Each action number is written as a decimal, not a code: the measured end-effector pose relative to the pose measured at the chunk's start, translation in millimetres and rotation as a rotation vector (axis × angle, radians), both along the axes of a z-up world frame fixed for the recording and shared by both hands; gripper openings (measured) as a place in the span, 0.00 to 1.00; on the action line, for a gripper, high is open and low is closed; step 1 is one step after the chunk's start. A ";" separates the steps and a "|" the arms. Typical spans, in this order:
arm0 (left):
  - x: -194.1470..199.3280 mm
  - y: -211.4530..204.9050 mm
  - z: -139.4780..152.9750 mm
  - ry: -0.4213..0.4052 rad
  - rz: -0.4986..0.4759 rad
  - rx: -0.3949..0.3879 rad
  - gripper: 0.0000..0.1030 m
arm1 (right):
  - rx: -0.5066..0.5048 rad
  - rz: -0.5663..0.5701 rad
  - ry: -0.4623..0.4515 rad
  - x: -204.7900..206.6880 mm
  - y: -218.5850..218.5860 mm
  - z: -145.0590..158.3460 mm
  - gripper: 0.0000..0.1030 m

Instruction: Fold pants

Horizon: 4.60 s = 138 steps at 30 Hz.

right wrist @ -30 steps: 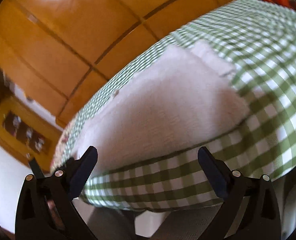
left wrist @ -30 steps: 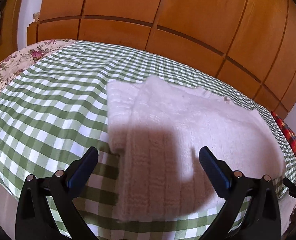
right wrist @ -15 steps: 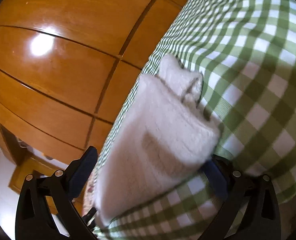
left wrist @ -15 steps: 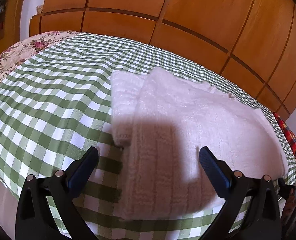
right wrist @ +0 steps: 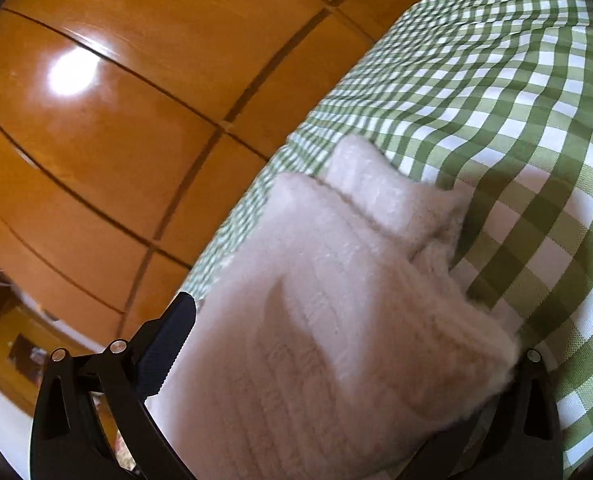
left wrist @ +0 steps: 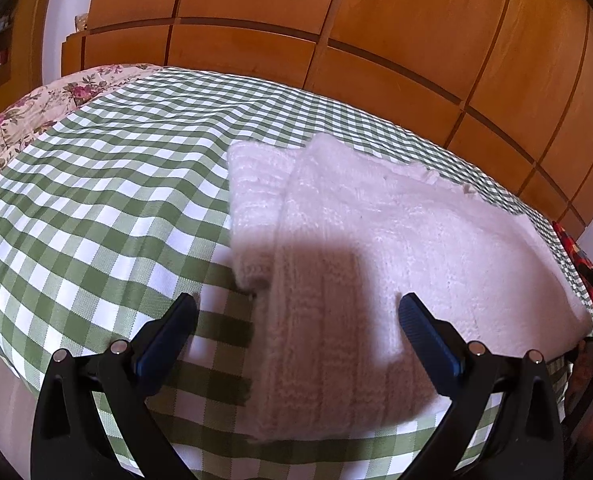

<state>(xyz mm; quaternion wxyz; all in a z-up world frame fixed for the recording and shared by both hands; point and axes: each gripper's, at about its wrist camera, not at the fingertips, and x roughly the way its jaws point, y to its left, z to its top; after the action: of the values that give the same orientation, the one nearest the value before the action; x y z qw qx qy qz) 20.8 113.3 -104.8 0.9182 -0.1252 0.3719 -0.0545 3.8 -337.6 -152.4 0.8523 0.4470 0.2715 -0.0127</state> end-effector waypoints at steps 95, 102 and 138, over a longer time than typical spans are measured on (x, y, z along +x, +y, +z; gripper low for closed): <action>8.5 75.5 17.9 0.002 0.036 -0.573 0.98 | -0.370 0.321 -0.025 57.5 134.3 91.2 0.89; 38.6 37.8 16.3 0.078 -0.055 -0.572 0.97 | -0.433 0.365 0.098 96.8 136.4 71.9 0.89; 12.5 64.9 58.4 -0.177 0.091 -0.141 0.65 | -0.683 0.524 0.026 75.6 207.6 90.6 0.96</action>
<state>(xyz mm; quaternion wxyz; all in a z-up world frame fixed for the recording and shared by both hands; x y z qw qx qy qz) 33.3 178.2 -46.3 0.9379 -0.2006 0.2786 -0.0498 79.3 -130.0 -61.8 0.9223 0.0548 0.3666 0.1093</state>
